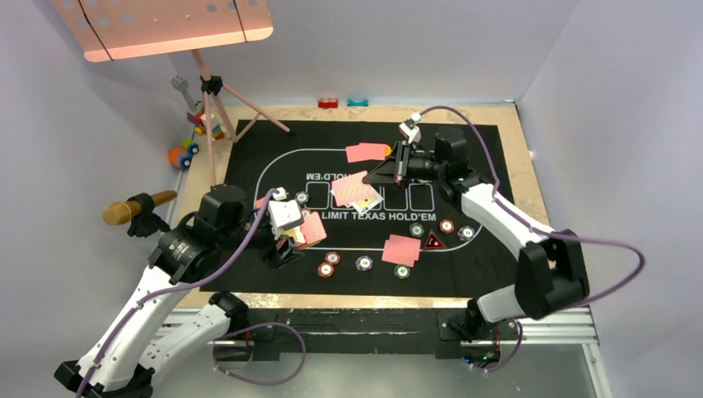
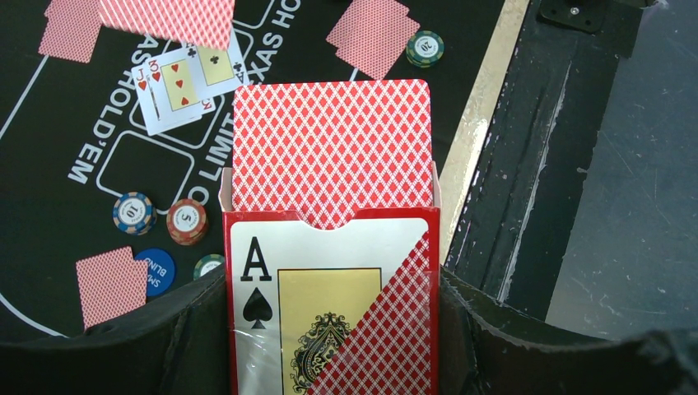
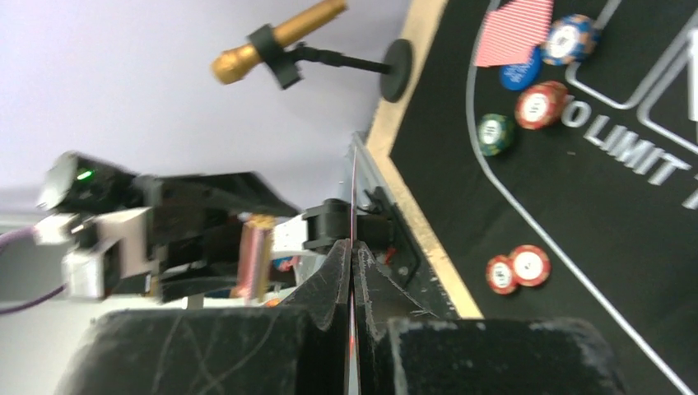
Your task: Distribute texas hold em gaming equipment
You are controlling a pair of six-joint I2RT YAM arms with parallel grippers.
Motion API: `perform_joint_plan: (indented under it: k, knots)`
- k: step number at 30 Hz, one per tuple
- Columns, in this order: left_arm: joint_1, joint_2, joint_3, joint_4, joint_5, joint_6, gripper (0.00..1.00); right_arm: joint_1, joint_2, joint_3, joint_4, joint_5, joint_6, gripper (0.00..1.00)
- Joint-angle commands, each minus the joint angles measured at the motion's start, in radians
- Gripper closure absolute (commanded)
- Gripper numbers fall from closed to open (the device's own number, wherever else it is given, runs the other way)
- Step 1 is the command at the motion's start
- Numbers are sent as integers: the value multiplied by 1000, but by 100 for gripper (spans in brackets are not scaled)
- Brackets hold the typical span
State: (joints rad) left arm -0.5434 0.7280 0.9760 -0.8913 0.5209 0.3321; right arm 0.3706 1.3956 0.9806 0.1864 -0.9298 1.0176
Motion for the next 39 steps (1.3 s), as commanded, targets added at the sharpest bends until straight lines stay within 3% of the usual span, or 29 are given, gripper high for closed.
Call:
perform_joint_plan:
  k: [1,11,22,33,39]
  knots:
    - [7,-10,48,48,29,-13,100,-3,120,6,-74,76,-152,100]
    - [6,-5,46,52,34,-18,100,-2,334,33,-32,336,-240,100]
    - [7,-3,49,50,40,-21,100,43,492,42,17,447,-229,100]
    - [6,-4,49,50,47,-26,100,96,452,109,-271,648,-345,100]
    - [6,-2,57,43,50,-23,100,106,458,133,-344,649,-360,81]
